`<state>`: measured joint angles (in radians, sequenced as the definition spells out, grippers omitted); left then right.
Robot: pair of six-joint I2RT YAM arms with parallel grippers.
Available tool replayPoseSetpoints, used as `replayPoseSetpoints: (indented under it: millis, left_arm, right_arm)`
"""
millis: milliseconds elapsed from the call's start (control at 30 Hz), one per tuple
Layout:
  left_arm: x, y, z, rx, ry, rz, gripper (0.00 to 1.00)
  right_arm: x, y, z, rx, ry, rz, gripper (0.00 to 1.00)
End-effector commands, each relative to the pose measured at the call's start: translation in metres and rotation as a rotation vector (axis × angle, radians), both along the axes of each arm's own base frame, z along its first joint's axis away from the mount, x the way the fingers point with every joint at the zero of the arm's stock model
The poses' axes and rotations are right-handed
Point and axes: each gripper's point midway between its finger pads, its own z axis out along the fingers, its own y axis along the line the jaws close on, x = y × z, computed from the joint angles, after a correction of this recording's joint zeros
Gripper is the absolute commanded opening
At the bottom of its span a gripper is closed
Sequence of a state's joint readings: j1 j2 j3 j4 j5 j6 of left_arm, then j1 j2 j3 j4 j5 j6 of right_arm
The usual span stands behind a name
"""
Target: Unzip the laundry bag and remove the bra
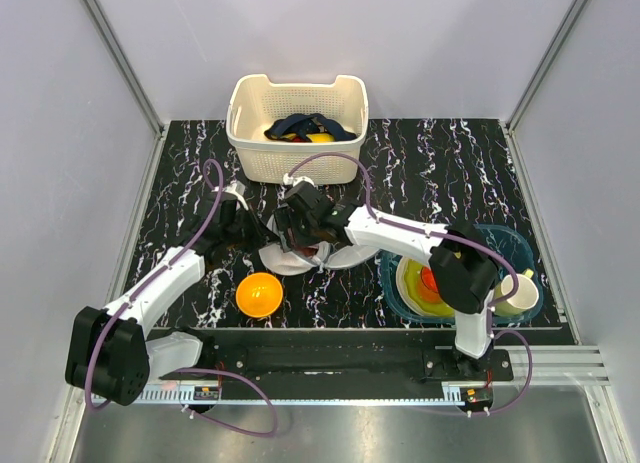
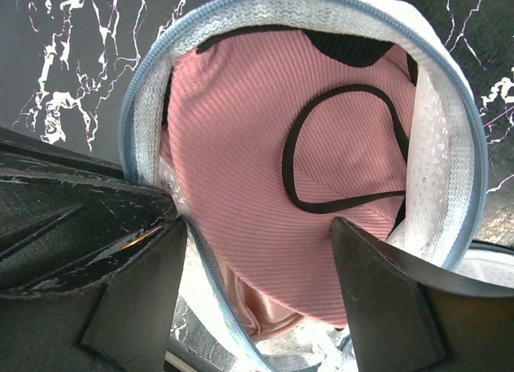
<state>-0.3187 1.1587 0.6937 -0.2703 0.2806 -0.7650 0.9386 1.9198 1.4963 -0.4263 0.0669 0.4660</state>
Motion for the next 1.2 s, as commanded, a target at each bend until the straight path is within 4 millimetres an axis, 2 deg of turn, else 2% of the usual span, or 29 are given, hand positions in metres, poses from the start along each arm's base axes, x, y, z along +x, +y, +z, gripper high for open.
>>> replayPoseSetpoints:
  millis: [0, 167, 333, 467, 567, 700, 767, 867, 900, 1000, 1100, 1133, 1167]
  left_arm:
    - [0.001, -0.002, 0.009, -0.002, -0.023, -0.031, 0.0]
    - [0.0, -0.002, 0.005, -0.004, -0.016, -0.029, 0.0]
    - [-0.001, -0.003, 0.004, -0.009, -0.009, -0.027, 0.0]
    - [0.0, -0.002, 0.007, -0.009, -0.019, -0.026, 0.0]
    - [-0.001, -0.003, 0.009, -0.013, -0.022, -0.027, 0.0]
    - [-0.001, -0.004, 0.011, -0.022, -0.023, -0.026, 0.0]
    - [-0.001, -0.003, 0.01, -0.021, -0.023, -0.027, 0.0]
    - [-0.001, -0.003, 0.011, -0.021, -0.024, -0.024, 0.0]
    - [-0.002, -0.003, 0.01, -0.021, -0.02, -0.022, 0.0]
    - [-0.003, -0.005, 0.01, -0.035, -0.017, -0.024, 0.0]
    - [-0.003, -0.001, 0.008, -0.028, -0.013, -0.012, 0.0]
    - [-0.002, -0.001, 0.008, -0.026, -0.012, -0.008, 0.0]
    - [-0.002, 0.002, 0.005, -0.018, -0.005, 0.003, 0.0]
  right_arm:
    - [0.015, 0.005, 0.049, 0.15, -0.08, -0.063, 0.8]
    - [0.01, 0.003, 0.071, 0.225, -0.105, -0.064, 0.81]
    - [0.015, 0.0, 0.079, 0.242, -0.136, -0.084, 0.8]
    - [0.021, 0.011, 0.06, 0.206, -0.101, -0.071, 0.8]
    - [0.024, 0.016, 0.039, 0.168, -0.072, -0.069, 0.76]
    - [0.025, 0.019, 0.022, 0.147, -0.047, -0.071, 0.72]
    - [0.027, 0.018, 0.018, 0.141, -0.042, -0.074, 0.63]
    - [0.03, 0.011, 0.021, 0.134, -0.055, -0.09, 0.13]
    - [0.033, 0.005, 0.022, 0.126, -0.066, -0.109, 0.0]
    - [0.036, -0.014, 0.043, 0.129, -0.122, -0.134, 0.0]
    - [0.026, -0.03, 0.077, 0.159, -0.171, -0.111, 0.0]
    - [0.019, -0.036, 0.101, 0.196, -0.199, -0.101, 0.0]
    - [0.014, -0.038, 0.114, 0.22, -0.215, -0.083, 0.0]
